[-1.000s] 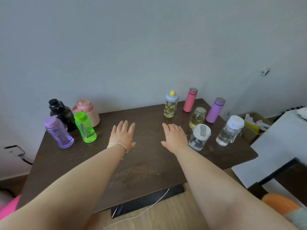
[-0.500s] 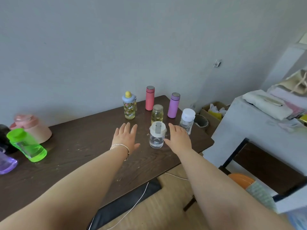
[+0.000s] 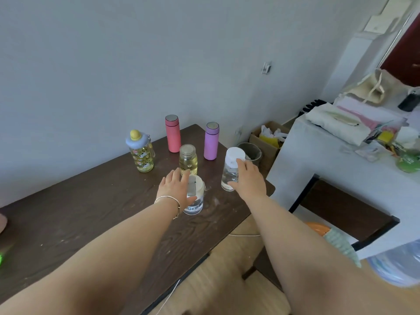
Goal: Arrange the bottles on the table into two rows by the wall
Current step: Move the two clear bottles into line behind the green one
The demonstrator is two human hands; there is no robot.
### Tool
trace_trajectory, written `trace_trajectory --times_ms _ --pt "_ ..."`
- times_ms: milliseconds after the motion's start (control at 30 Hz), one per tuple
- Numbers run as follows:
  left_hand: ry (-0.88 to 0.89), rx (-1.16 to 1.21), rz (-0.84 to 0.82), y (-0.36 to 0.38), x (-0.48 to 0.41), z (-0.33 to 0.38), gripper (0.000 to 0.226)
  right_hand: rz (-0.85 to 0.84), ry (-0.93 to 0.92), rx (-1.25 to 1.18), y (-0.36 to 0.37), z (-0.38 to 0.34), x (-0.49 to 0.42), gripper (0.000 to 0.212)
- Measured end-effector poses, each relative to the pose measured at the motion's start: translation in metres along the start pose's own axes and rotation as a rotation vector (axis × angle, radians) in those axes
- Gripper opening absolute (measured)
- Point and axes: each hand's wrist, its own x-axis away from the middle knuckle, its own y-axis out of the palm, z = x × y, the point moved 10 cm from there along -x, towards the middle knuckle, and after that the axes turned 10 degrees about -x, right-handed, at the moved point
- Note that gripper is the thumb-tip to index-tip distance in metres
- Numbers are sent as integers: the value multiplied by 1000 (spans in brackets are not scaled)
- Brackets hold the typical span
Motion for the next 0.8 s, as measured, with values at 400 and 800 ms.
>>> trace_trajectory --times_ms 400,800 --pt "74 353 -106 37 -31 -1 89 58 189 -211 29 26 -59 78" --pt "140 495 -74 44 -37 -10 94 178 235 -426 43 36 -69 73"
